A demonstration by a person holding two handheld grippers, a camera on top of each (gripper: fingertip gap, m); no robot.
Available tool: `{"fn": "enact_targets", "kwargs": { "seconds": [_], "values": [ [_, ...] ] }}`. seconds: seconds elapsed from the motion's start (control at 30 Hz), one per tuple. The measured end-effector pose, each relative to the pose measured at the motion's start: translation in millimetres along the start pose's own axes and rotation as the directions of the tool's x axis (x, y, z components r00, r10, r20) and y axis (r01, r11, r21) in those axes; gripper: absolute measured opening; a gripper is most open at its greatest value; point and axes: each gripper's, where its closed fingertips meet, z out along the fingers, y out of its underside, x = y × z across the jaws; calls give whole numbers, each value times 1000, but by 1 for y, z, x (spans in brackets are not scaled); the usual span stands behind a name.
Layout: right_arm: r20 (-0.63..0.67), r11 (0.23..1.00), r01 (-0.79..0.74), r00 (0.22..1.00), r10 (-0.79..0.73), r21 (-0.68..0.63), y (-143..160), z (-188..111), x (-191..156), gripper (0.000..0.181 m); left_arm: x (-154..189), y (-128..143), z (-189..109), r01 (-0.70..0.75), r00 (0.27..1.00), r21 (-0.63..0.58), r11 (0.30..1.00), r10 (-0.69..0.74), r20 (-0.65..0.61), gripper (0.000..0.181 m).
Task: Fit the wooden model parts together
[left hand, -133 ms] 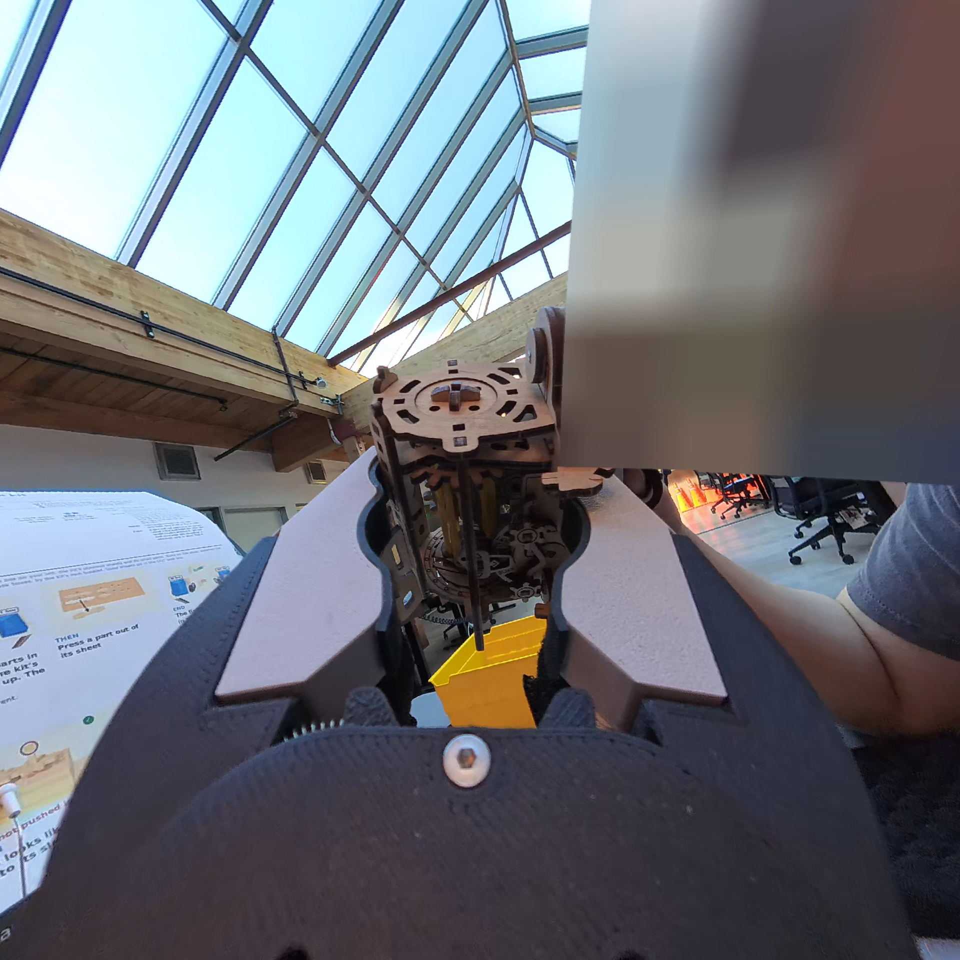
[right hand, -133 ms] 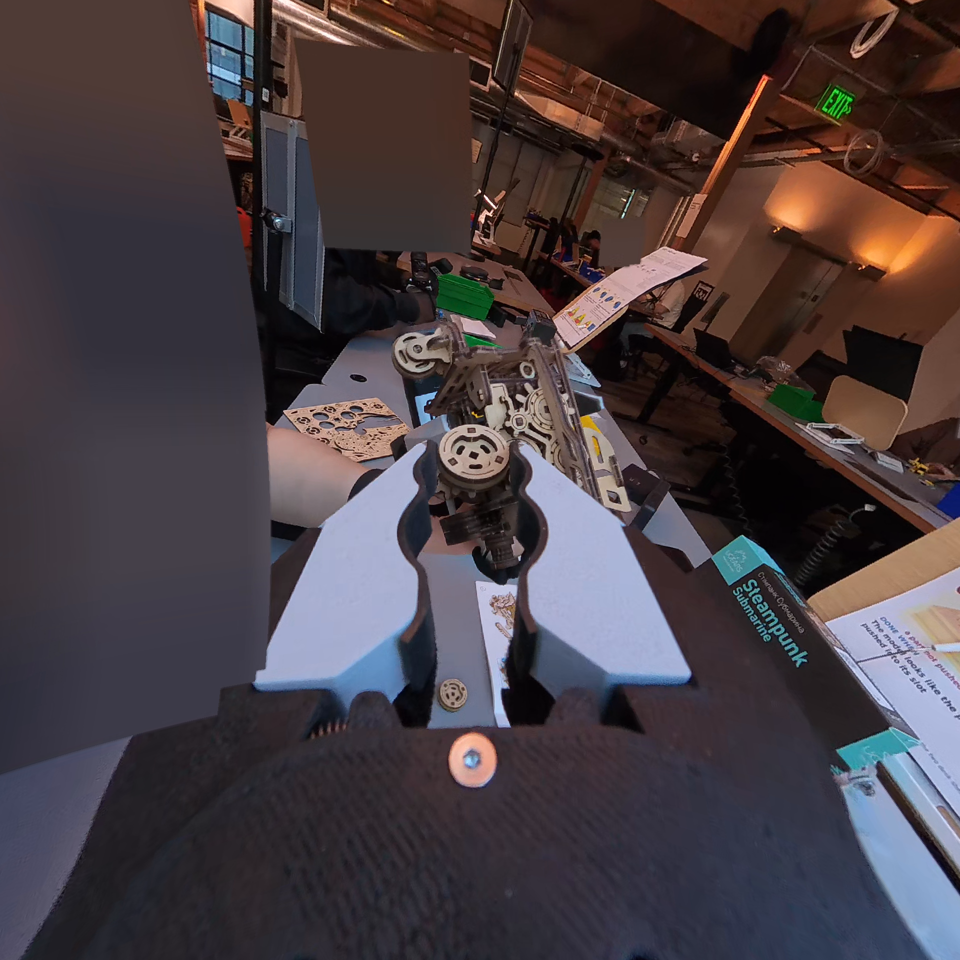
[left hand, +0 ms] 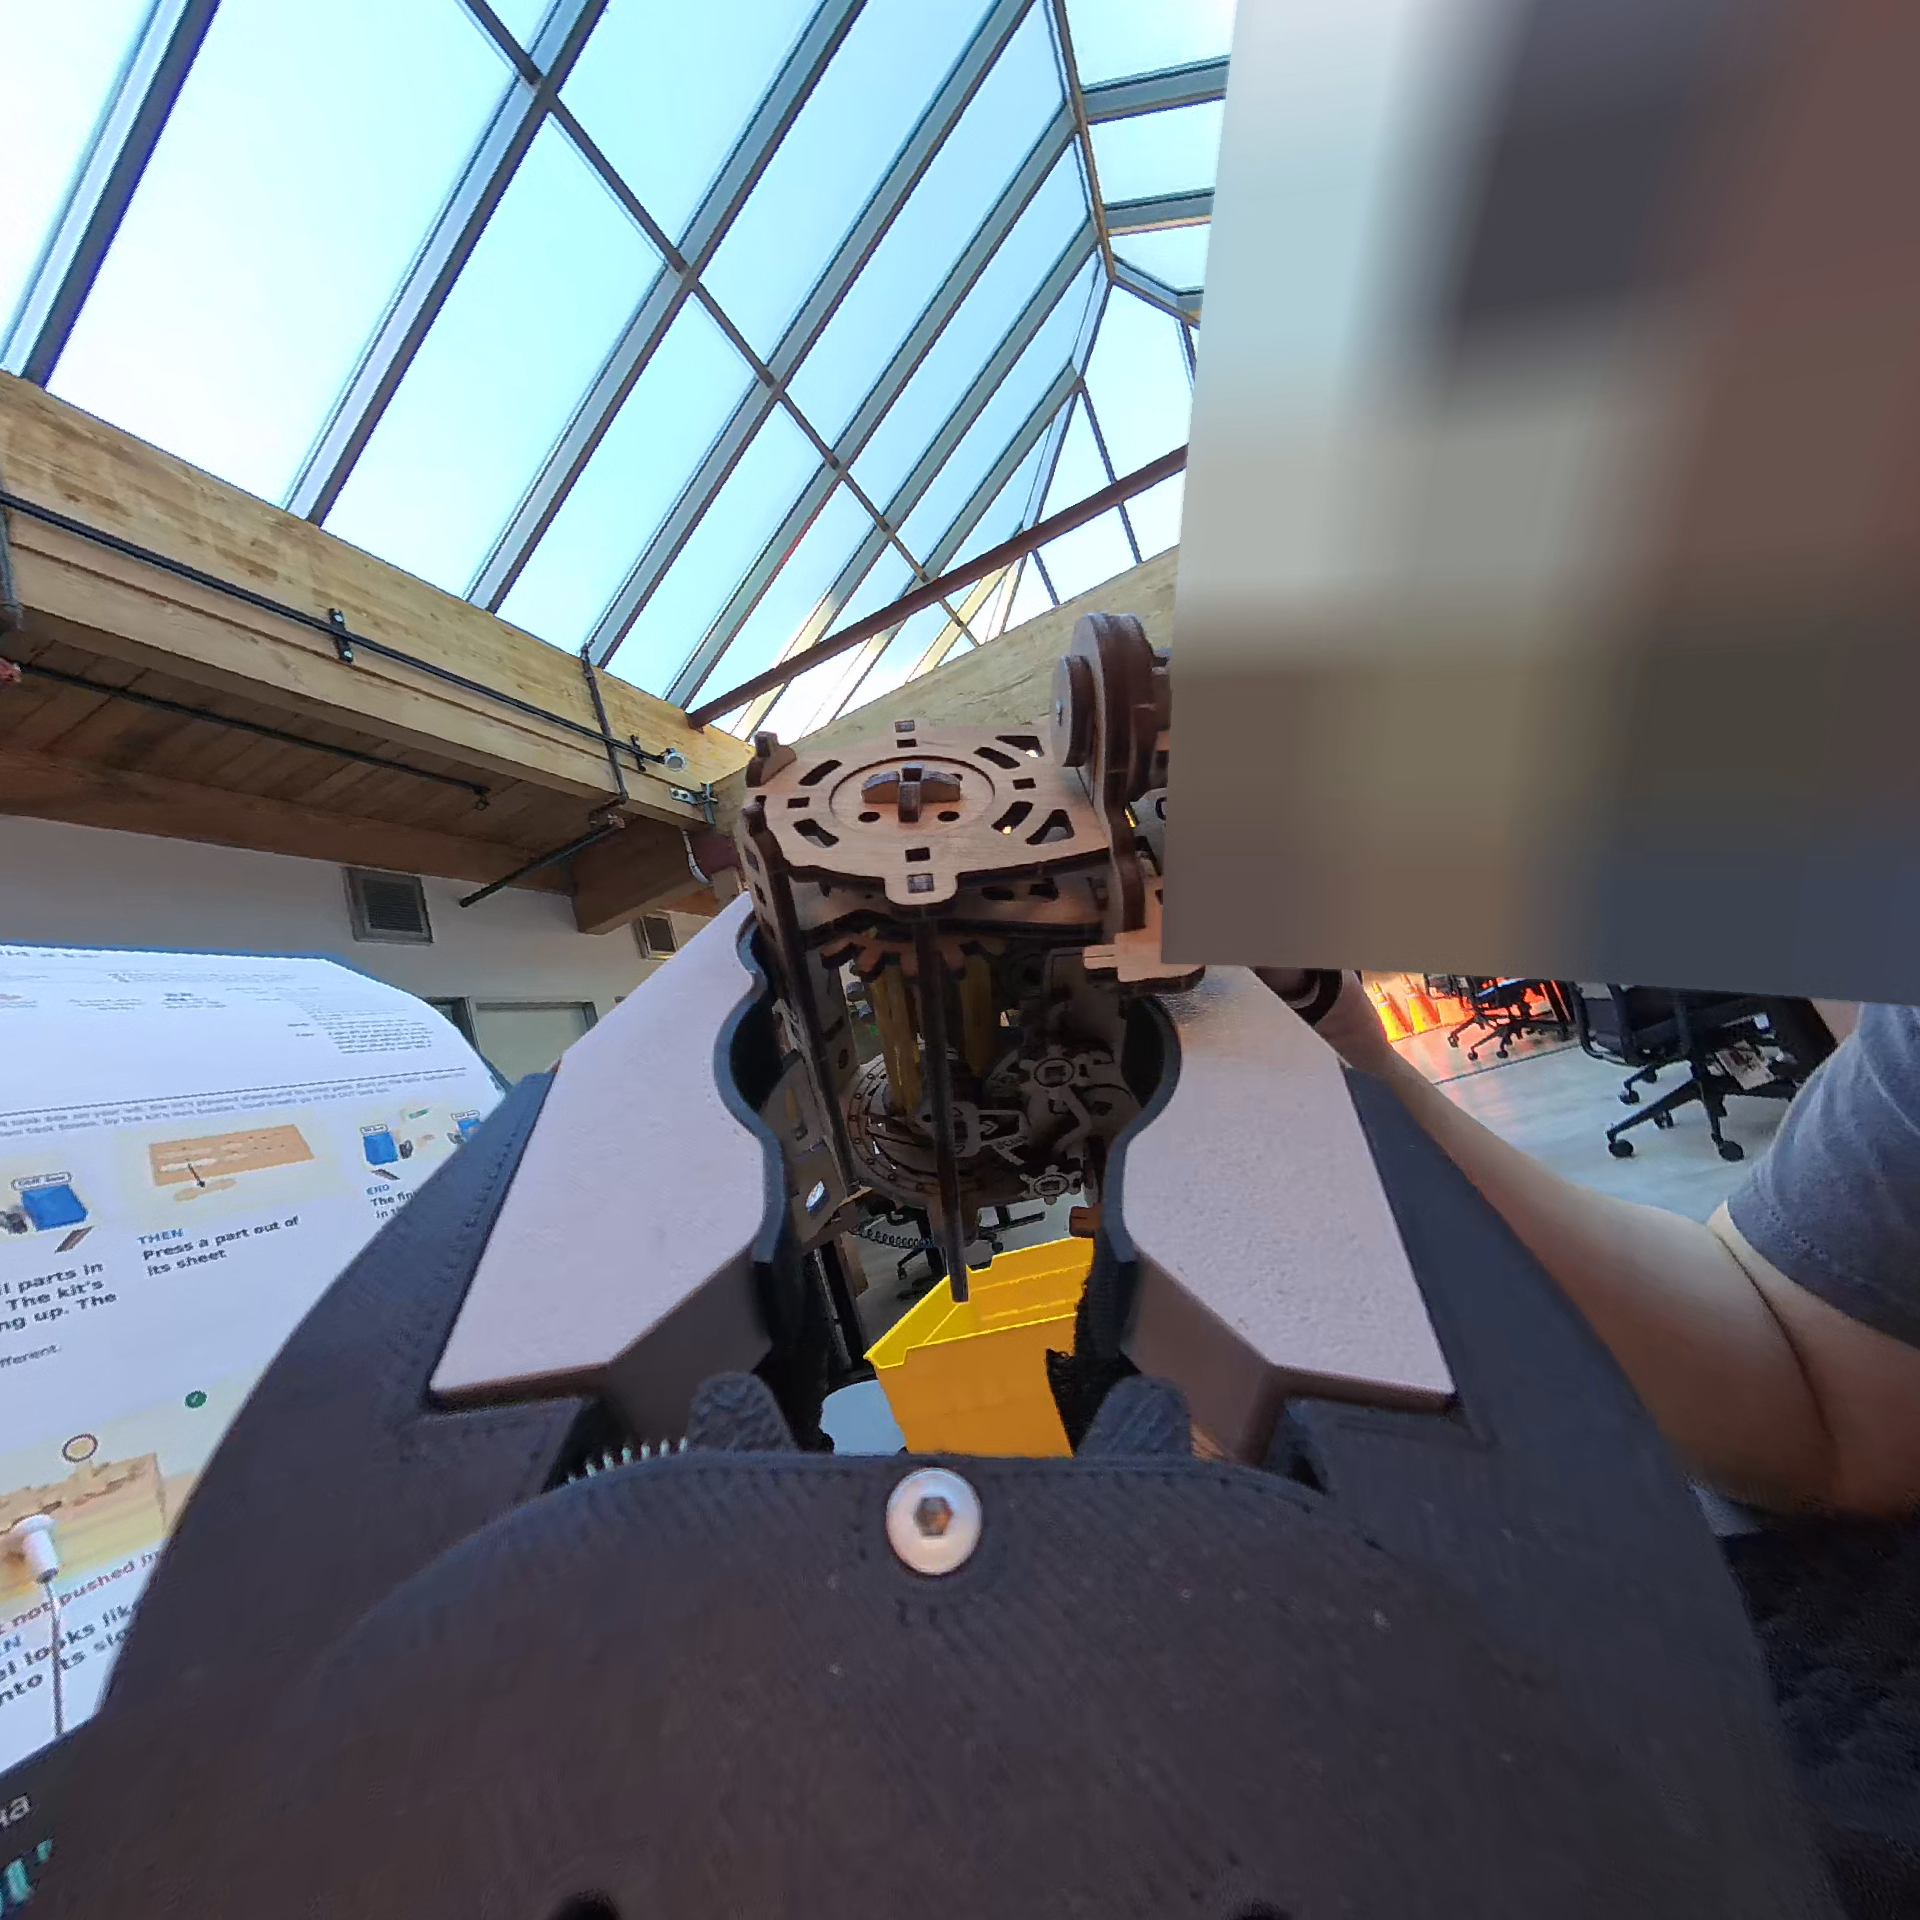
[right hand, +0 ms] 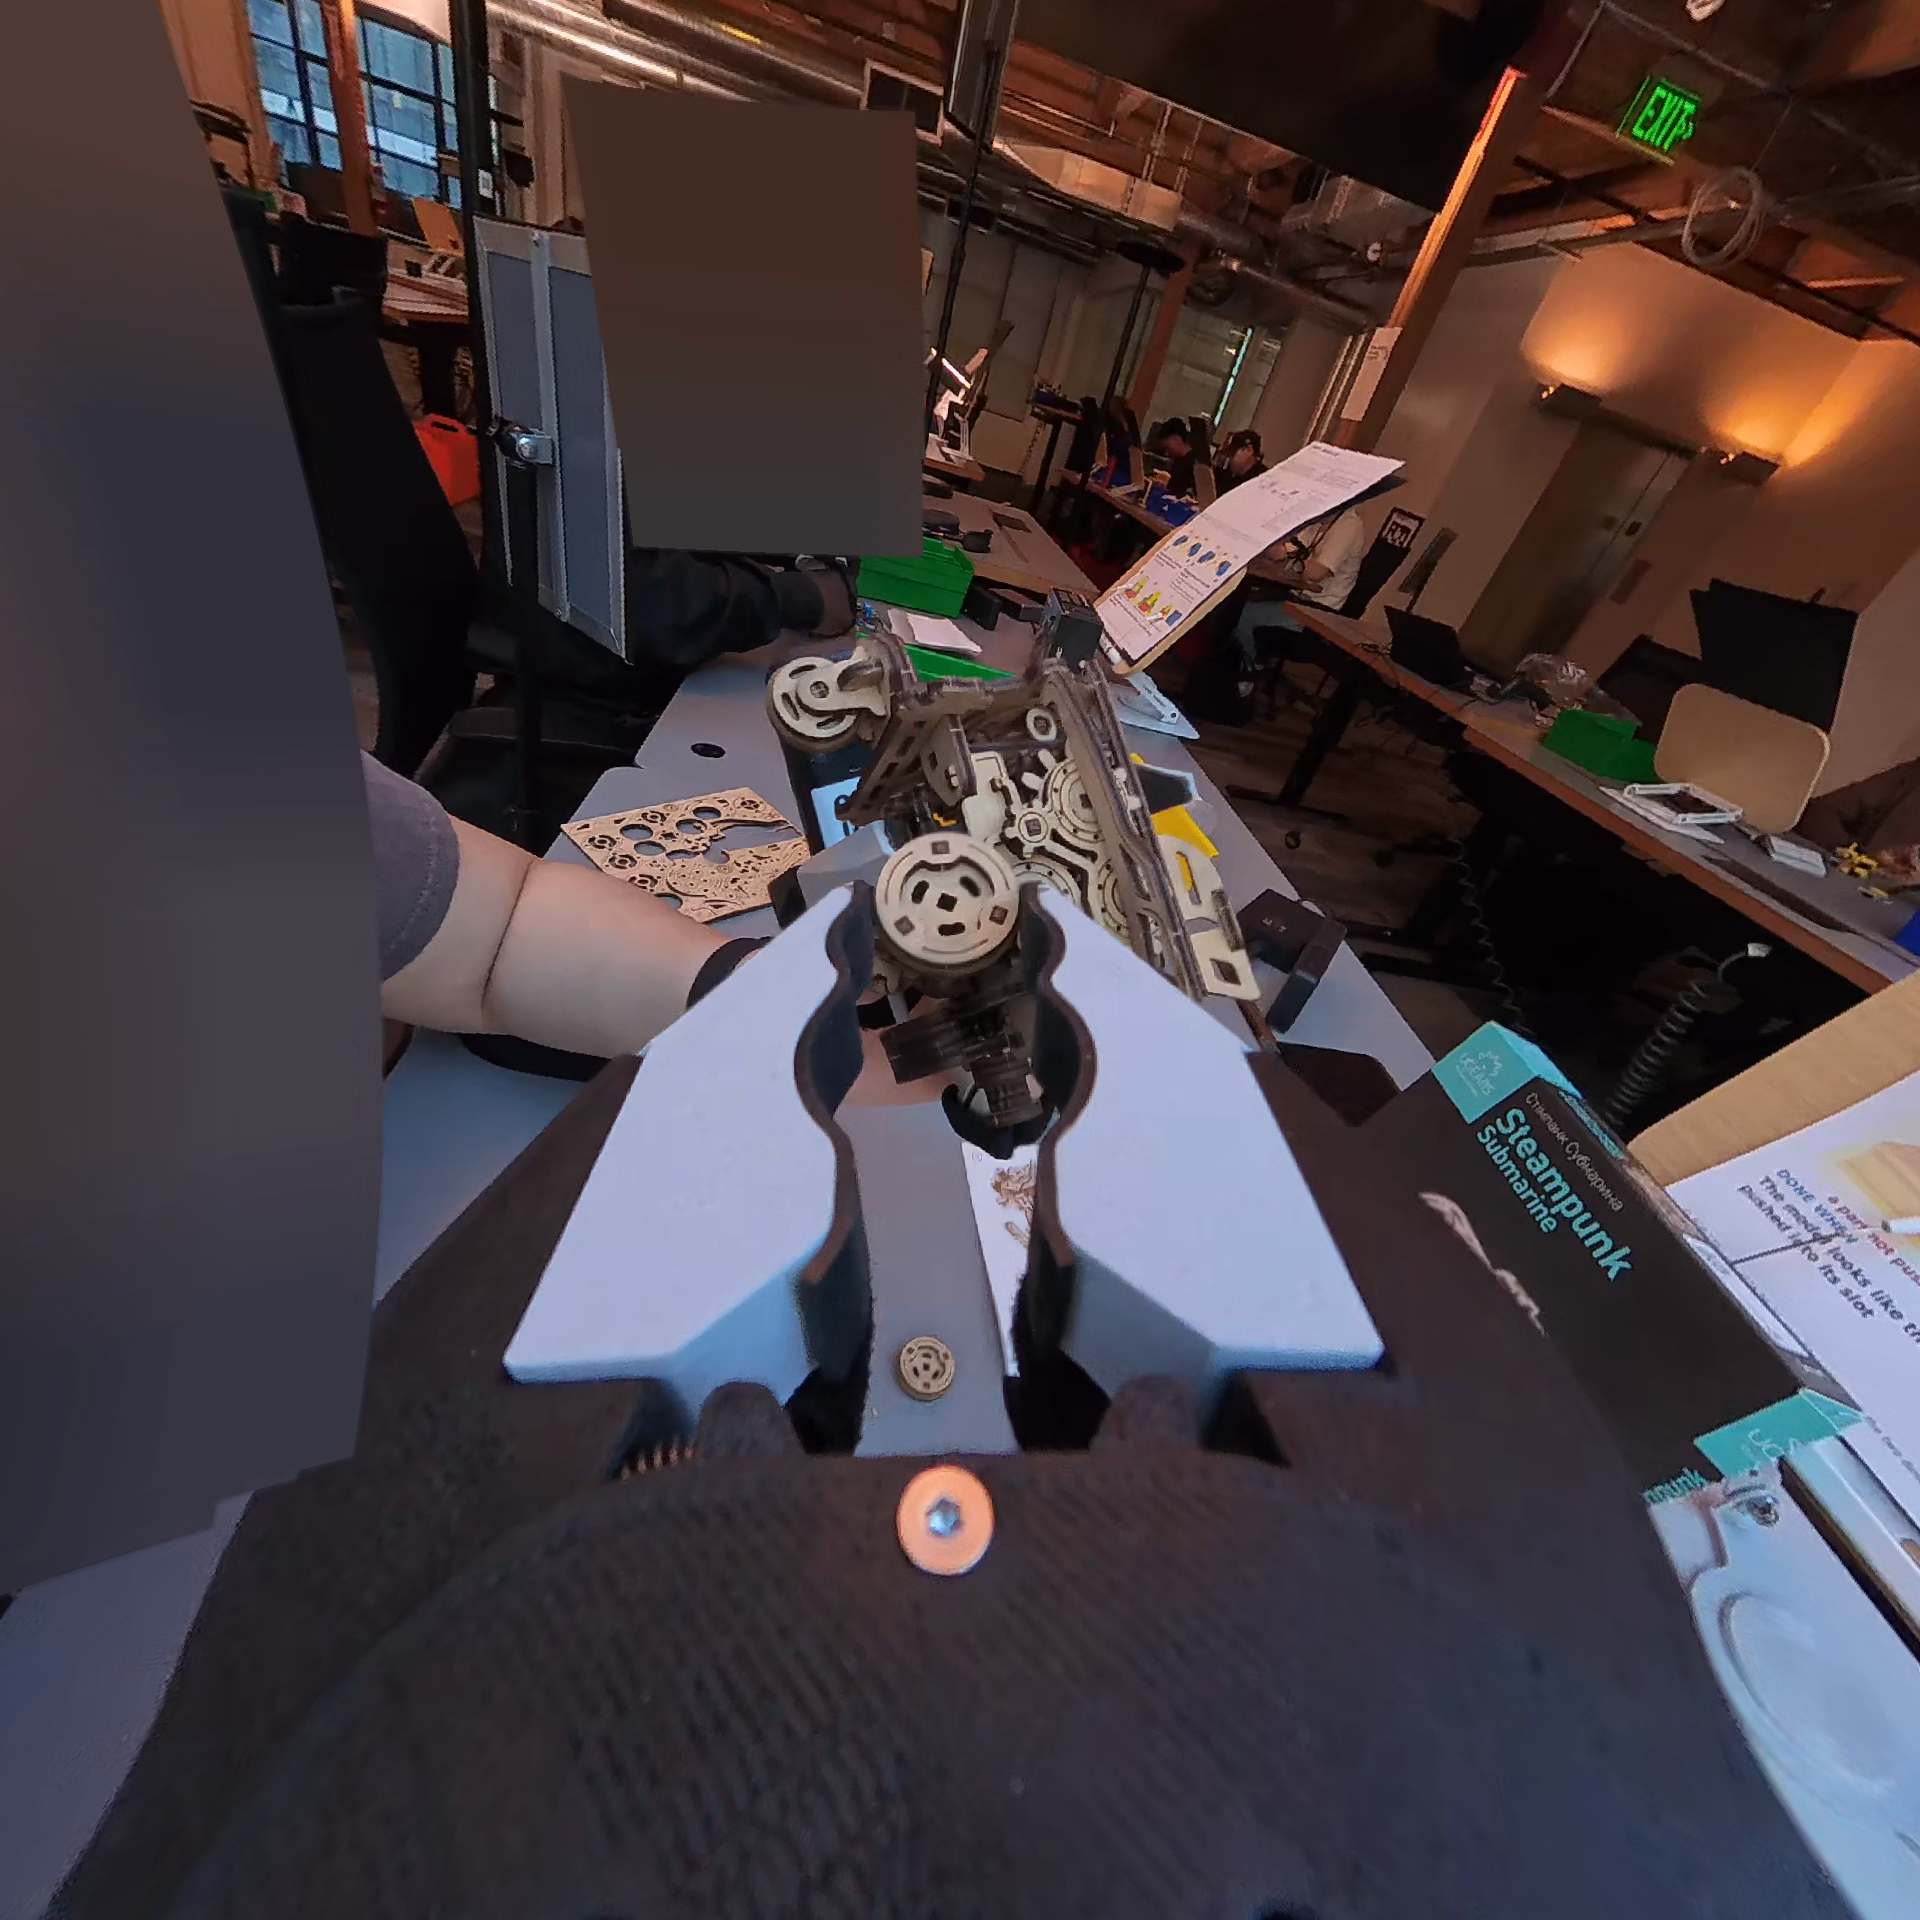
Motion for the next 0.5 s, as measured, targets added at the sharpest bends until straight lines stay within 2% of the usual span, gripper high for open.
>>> {"fn": "enact_targets", "kwargs": {
  "seconds": [0.2,0.5],
  "values": [
    [-27,998,-54,998,53,-44,6,1,4,27,-4,5,-1,67,997,22,997,-68,44,64],
    [-15,993,-80,997,78,-90,12,-2,4,27,-3,12,-2,127,991,30,991,-129,42,64]
  ]
}}
